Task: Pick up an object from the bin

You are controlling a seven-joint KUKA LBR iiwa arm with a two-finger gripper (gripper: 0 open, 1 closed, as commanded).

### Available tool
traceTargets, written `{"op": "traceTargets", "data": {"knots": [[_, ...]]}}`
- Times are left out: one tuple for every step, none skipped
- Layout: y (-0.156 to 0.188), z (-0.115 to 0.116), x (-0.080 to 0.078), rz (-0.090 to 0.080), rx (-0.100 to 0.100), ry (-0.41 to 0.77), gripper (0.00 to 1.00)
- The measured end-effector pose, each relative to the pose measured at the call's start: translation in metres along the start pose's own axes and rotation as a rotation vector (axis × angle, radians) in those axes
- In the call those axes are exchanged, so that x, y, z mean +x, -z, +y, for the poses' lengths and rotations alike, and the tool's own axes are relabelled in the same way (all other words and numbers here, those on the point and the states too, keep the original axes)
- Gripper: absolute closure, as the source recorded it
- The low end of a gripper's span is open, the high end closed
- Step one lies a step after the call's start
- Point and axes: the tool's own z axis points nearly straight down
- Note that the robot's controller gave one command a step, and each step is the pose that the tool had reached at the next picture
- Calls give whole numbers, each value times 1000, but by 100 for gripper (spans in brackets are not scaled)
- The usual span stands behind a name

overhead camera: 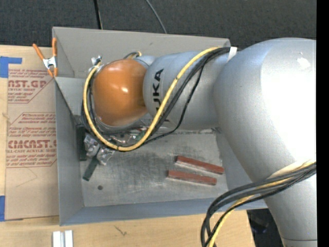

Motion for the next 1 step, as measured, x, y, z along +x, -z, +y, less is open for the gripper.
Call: {"op": "traceTargets", "data": {"knots": [[148,0,-11,26,-17,106,100]]}}
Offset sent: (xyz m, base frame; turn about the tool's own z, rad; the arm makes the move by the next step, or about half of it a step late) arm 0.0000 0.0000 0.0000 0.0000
